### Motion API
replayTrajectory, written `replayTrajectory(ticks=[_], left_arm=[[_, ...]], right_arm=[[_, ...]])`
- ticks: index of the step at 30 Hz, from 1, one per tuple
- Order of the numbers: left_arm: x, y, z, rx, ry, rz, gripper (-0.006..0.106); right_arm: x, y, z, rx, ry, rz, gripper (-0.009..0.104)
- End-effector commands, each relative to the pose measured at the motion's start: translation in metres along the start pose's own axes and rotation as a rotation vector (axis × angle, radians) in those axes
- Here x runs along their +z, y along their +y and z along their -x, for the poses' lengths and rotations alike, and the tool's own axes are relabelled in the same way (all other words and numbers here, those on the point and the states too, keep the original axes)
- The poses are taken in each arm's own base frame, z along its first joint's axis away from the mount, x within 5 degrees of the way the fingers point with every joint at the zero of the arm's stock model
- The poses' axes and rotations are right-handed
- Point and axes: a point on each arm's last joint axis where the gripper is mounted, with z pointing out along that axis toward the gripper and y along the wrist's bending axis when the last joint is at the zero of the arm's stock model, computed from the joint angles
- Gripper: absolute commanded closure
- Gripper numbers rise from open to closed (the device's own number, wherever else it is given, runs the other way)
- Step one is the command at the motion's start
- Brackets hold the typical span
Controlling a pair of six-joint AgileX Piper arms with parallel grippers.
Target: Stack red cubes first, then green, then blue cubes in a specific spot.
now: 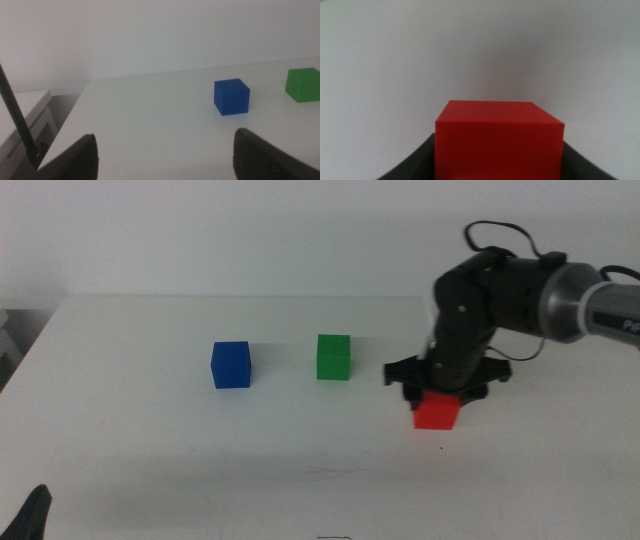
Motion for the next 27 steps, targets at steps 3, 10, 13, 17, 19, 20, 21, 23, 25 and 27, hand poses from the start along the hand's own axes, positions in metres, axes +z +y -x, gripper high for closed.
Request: replayTrajectory(ticks=[3, 10, 13, 17, 19, 20, 21, 23, 25, 27], left_arm=[[-0.002, 0.0, 0.009, -0.013, -0.103, 0.0, 0.01], [-0.002, 0.0, 0.009, -0.013, -0.103, 0.0, 0.01], [-0.002, 0.0, 0.009, -0.013, -0.103, 0.0, 0.01], [-0.002, 0.0, 0.009, -0.013, -0.103, 0.0, 0.01], [-0.002, 0.0, 0.009, -0.013, -0.103, 0.0, 0.01], [-0.002, 0.0, 0.009, -0.013, -0.103, 0.0, 0.01], [-0.002, 0.0, 0.009, -0.013, -0.103, 0.0, 0.01], [-0.002, 0.0, 0.009, -0.013, -0.103, 0.0, 0.01], [-0.002, 0.0, 0.009, -0.013, -0.103, 0.0, 0.01], [-0.002, 0.0, 0.009, -0.013, -0.103, 0.0, 0.01]], right_arm=[[-0.043, 0.031, -0.005, -0.017, -0.083, 0.05, 0.096], [-0.062, 0.075, -0.016, -0.02, -0.127, 0.116, 0.096], [-0.062, 0.088, -0.02, -0.017, -0.123, 0.126, 0.096], [-0.058, 0.1, -0.02, -0.007, -0.122, 0.135, 0.096], [-0.053, 0.103, -0.021, -0.004, -0.11, 0.137, 0.096], [-0.052, 0.104, -0.021, -0.004, -0.107, 0.138, 0.096], [-0.049, 0.105, -0.022, -0.006, -0.103, 0.134, 0.096], [-0.045, 0.107, -0.022, -0.009, -0.097, 0.129, 0.096], [-0.041, 0.108, -0.023, -0.004, -0.091, 0.129, 0.096], [-0.038, 0.11, -0.022, 0.0, -0.088, 0.135, 0.096]])
